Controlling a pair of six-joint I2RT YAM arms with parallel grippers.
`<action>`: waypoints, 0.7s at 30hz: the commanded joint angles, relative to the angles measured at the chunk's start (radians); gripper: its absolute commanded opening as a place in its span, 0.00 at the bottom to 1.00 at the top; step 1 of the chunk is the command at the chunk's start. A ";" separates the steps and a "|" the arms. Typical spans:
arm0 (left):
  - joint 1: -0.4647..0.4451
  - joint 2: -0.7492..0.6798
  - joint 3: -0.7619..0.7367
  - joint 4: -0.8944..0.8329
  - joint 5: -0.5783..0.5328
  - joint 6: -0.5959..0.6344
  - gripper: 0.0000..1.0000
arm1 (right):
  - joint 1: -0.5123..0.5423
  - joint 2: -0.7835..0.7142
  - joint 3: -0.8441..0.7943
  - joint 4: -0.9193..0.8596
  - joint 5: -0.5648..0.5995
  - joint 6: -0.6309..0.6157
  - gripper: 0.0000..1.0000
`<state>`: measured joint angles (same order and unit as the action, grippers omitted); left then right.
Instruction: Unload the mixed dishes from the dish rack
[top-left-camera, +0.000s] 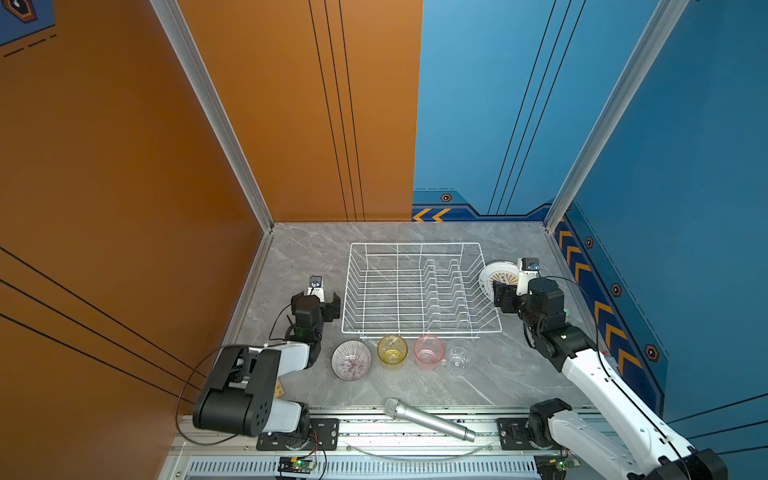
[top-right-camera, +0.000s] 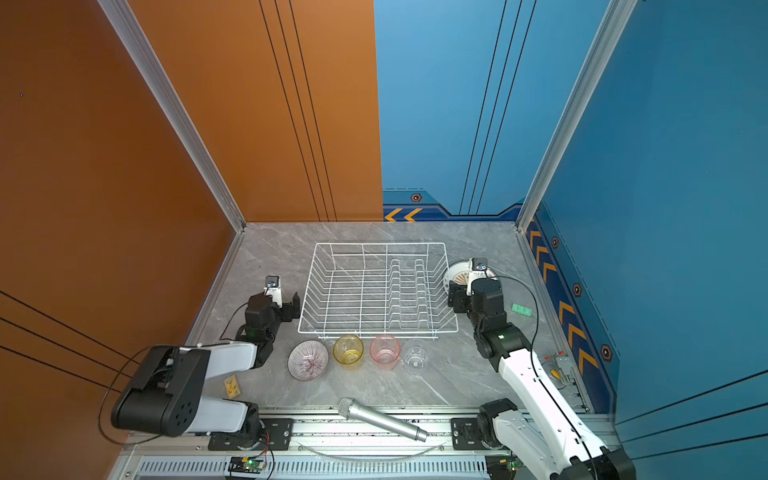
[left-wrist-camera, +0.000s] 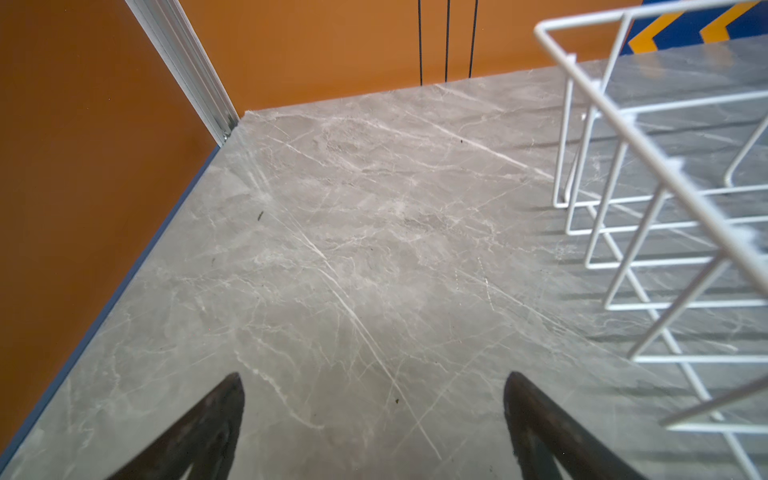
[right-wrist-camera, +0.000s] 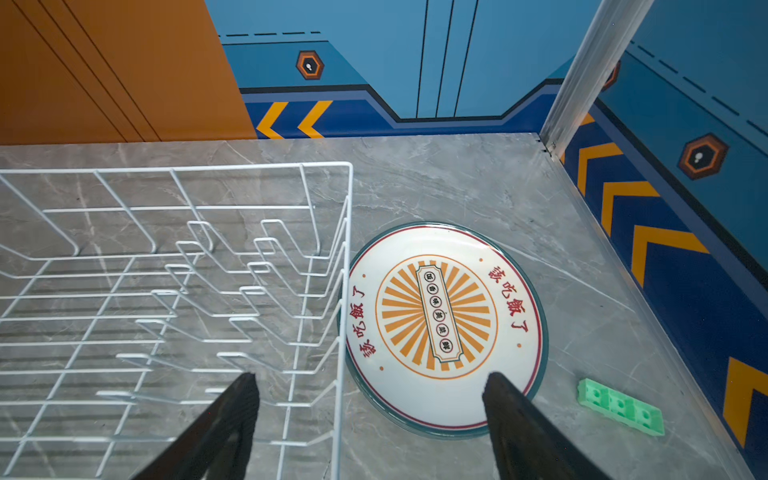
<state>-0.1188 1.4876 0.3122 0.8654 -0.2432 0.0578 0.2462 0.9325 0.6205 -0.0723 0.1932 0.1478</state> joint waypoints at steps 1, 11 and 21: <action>0.015 0.094 -0.024 0.275 -0.006 0.013 0.98 | -0.017 0.039 -0.037 0.154 0.086 0.013 0.85; 0.017 0.079 -0.031 0.244 0.065 0.034 0.98 | -0.123 0.214 -0.184 0.511 0.209 0.044 0.92; 0.046 0.079 0.004 0.185 0.125 0.019 0.98 | -0.166 0.410 -0.251 0.782 0.190 -0.041 0.95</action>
<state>-0.1074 1.5791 0.2504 1.1473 -0.1890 0.0895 0.0948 1.3022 0.3820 0.5758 0.3794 0.1322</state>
